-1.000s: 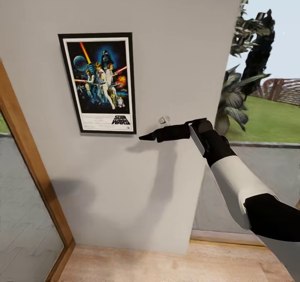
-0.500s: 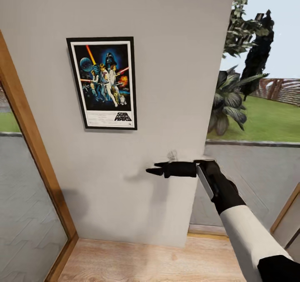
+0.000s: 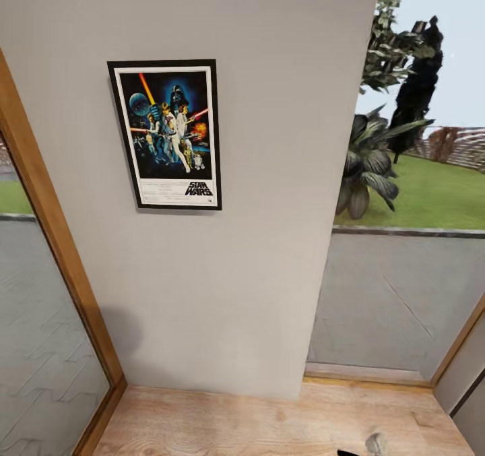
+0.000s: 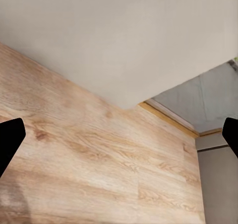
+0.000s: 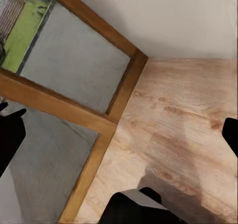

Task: Pick up the poster from the kitchen countertop and hang it on one of the wall nails in the kitchen.

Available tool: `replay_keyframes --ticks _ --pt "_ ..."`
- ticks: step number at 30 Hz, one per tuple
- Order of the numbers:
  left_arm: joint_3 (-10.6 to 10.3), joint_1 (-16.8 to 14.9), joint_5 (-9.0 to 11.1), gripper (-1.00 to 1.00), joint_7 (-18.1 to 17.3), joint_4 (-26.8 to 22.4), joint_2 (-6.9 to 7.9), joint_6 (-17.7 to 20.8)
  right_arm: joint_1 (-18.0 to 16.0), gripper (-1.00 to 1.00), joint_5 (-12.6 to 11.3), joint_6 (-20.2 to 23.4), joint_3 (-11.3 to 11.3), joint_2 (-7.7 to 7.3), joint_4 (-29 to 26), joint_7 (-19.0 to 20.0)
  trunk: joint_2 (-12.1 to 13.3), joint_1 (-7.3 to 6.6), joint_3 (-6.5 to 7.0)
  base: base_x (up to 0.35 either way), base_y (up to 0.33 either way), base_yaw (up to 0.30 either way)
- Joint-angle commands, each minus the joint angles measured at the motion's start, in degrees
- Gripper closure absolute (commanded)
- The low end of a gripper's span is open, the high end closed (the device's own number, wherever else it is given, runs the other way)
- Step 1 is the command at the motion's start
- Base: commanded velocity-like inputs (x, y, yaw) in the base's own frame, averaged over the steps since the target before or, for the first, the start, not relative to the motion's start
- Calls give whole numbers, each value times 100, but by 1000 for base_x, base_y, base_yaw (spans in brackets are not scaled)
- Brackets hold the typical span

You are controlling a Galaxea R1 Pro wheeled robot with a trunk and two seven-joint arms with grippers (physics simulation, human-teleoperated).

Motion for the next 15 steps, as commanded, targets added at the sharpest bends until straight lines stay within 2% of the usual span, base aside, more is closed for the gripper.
replay_keyframes --ticks 1,4,5,7,12,15 --pt "44 -4 -43 -100 -18 7 0 -30 12 -100 -24 -88 -10 -61 209 19 -7 3 -5 0 0 0" --pt "44 -4 -43 -100 -26 7 0 -30 39 -100 -23 -366 -18 -211 727 -23 -7 3 -5 0 0 0" --pt "43 -4 -43 -100 -30 7 0 -28 54 -100 -26 -517 -23 -356 1123 -200 -7 3 -5 0 0 0" --pt "43 -4 -43 -100 -32 7 0 -31 61 -100 -31 -572 -23 -435 1298 -380 -7 3 -5 0 0 0" --pt "43 -4 -43 -100 -33 4 0 -28 72 -100 -37 -654 -18 -538 1535 -913 -7 3 -5 0 0 0" --pt "43 -4 -43 -100 -34 1 0 -27 74 -100 -38 -669 -16 -547 1576 -1115 -7 3 -5 0 0 0"
